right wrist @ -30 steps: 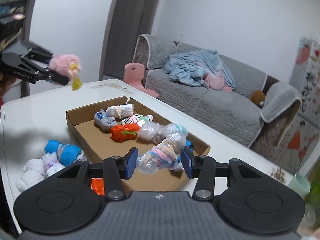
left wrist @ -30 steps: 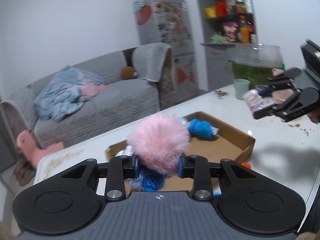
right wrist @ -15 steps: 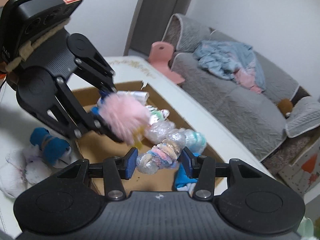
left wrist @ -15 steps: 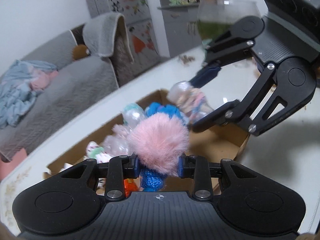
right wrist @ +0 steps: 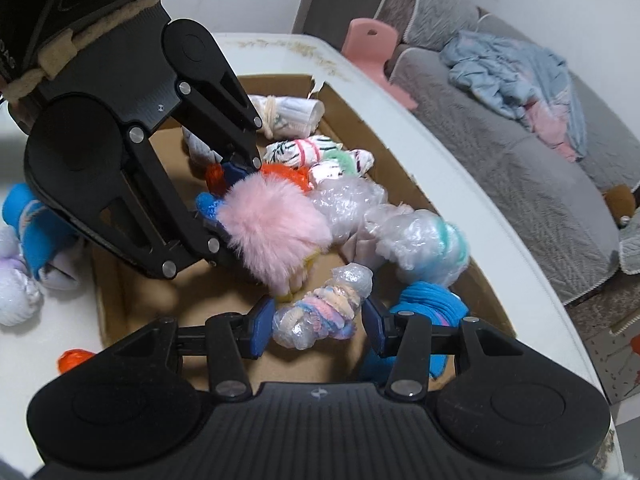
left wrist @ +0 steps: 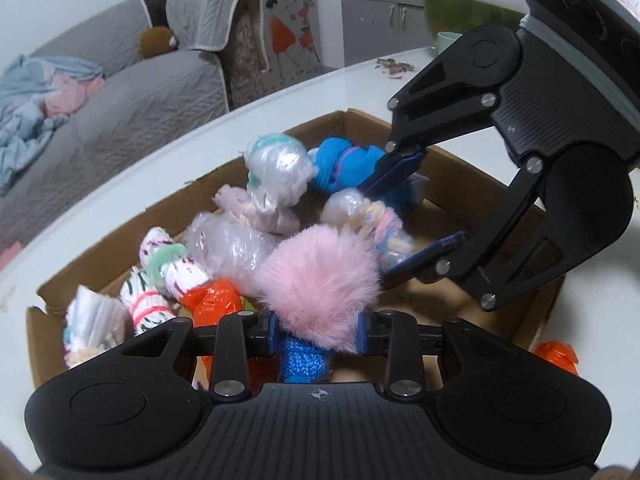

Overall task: Organize objects
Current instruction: 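Carry both bundles into the box and open both tools to release them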

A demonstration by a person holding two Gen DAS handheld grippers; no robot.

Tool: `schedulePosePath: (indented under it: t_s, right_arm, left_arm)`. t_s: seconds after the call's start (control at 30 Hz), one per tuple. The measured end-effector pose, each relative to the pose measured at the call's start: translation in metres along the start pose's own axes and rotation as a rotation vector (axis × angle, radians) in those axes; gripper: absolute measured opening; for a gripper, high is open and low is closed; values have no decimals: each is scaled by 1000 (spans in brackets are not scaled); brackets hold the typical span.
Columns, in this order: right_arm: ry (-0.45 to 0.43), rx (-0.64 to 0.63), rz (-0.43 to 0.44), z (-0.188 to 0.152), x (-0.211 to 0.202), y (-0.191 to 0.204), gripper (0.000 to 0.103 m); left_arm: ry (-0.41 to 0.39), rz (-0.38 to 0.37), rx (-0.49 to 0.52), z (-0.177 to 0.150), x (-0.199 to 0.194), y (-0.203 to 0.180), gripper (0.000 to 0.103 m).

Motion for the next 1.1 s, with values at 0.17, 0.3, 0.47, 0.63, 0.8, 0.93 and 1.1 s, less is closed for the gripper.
schedulePosePath:
  t_s: [0.17,0.3,0.47,0.63,0.8,0.93,1.1]
  right_arm:
    - [27,-9,31,-3,9,-3,45]
    - [35,12,46,-3,10,-9,49]
    - [60,5,51,-4,9,-9,59]
    - [86,-14,56,-3,7,-5,69]
    - [106,-12,51,-2,4,-4,71]
    - [114,-10,49,-1,2,-3,72]
    - [118,5,40,2,-4,-4,82]
  left_arm:
    - [22,-18,-39,2,6,6,42]
    - [30,-16,-48,2,7,8,44]
    - [62,-3,-61,1,4,6,58]
    - [67,4,-63,3,-3,2,69]
    - [61,8,-85,6,-13,-2,76]
    - [54,9,-75,6,-21,-7,77]
    - [40,22,-80,12,-28,-5,82]
Point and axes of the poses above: each gripper's, at about its wrist camera, not at the fingertips, and x roughly the way its jaws point, y to its left, z to its top, the point moved 8 cm from there along x, roughly the way its jaws point, and after that the axes turned 10 degrees about -x, right-handed, at the moved point
